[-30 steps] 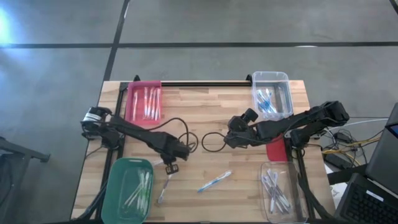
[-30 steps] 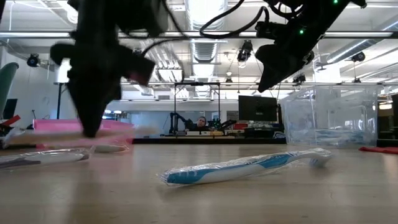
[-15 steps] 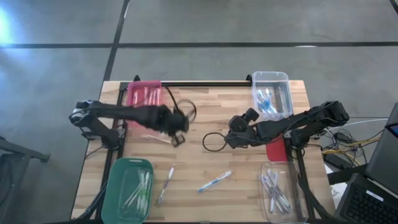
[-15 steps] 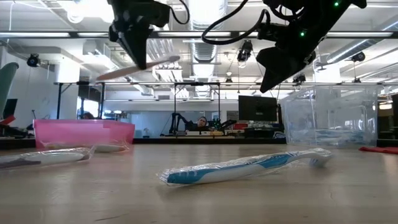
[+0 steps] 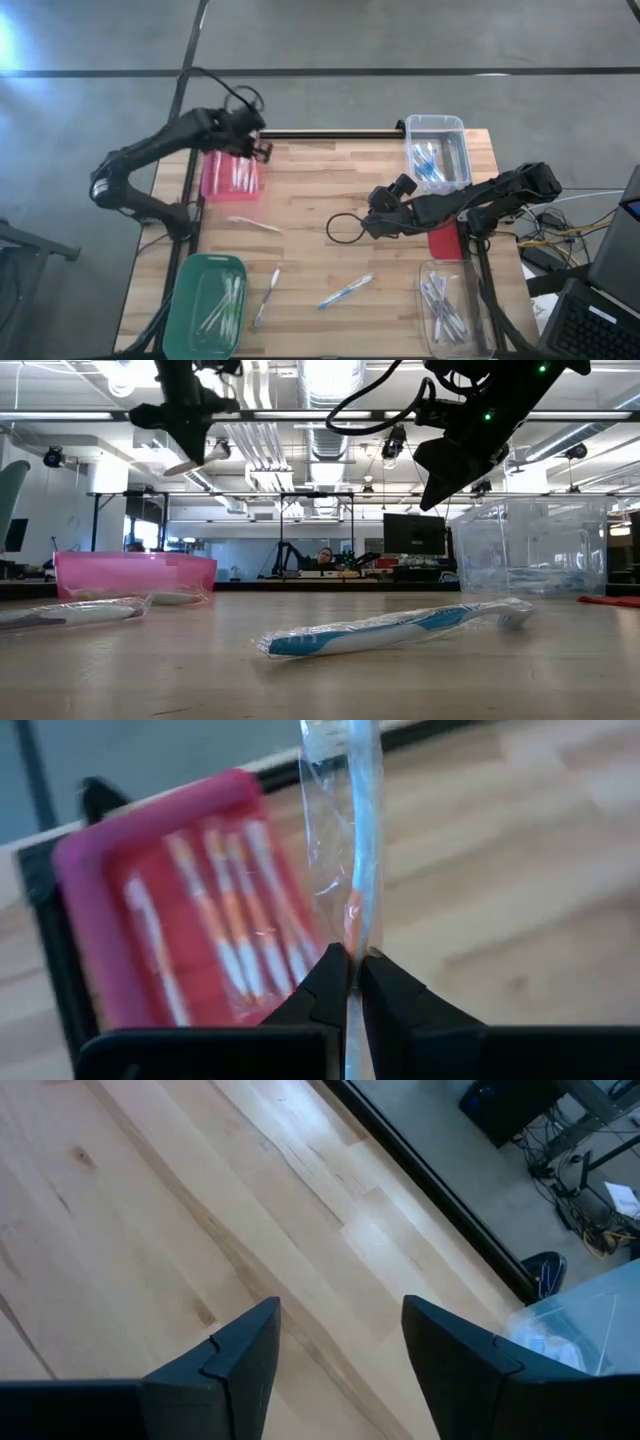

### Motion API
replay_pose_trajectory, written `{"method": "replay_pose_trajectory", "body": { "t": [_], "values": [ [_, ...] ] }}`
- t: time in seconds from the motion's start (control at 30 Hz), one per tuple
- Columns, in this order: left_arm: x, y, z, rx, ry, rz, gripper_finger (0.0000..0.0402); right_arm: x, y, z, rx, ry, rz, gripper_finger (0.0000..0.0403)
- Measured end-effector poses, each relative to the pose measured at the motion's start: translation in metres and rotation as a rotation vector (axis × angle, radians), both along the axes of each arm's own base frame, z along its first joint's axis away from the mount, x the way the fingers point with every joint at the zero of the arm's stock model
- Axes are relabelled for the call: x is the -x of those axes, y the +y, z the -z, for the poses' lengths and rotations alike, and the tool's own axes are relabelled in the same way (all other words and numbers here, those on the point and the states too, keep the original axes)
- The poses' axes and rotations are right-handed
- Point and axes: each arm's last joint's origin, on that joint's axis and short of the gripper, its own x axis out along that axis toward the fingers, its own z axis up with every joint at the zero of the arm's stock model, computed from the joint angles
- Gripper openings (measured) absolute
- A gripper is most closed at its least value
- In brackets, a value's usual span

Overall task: Pick & Place Toothbrushes
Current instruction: Put the orange toothbrush into the pink bin

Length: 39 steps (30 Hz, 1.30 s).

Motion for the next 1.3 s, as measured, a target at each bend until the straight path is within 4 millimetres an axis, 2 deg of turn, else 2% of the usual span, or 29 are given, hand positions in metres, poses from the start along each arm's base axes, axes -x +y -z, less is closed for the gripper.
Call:
{"method": "replay_pose_trajectory", "body": {
  "t": [0.13,0.23,0.5,0.87,1.07,1.3],
  "values": [
    [0.022,0.023,0.004,0.036,-0.01,-0.139,0.0019,0.0,0.0,0.0,0.0,0.0,-0.001,0.0211],
    [0.035,0.037,0.014,0.13,-0.027,-0.225,0.0019,0.0,0.0,0.0,0.0,-0.001,-0.001,0.0216],
    [0.05,0.065,0.051,0.275,0.042,-0.344,0.0019,0.0,0.0,0.0,-0.001,-0.003,-0.001,0.0228],
    [0.054,0.086,0.087,0.332,0.182,-0.404,0.0019,0.0,0.0,0.0,-0.001,-0.003,-0.001,0.0246],
    [0.049,0.096,0.107,0.364,0.264,-0.415,0.0019,0.0,0.0,0.0,0.0,-0.003,-0.001,0.0252],
    [0.043,0.107,0.127,0.414,0.323,-0.431,0.0019,0.0,0.0,0.0,0.0,-0.002,-0.001,0.0235]
  ]
}}
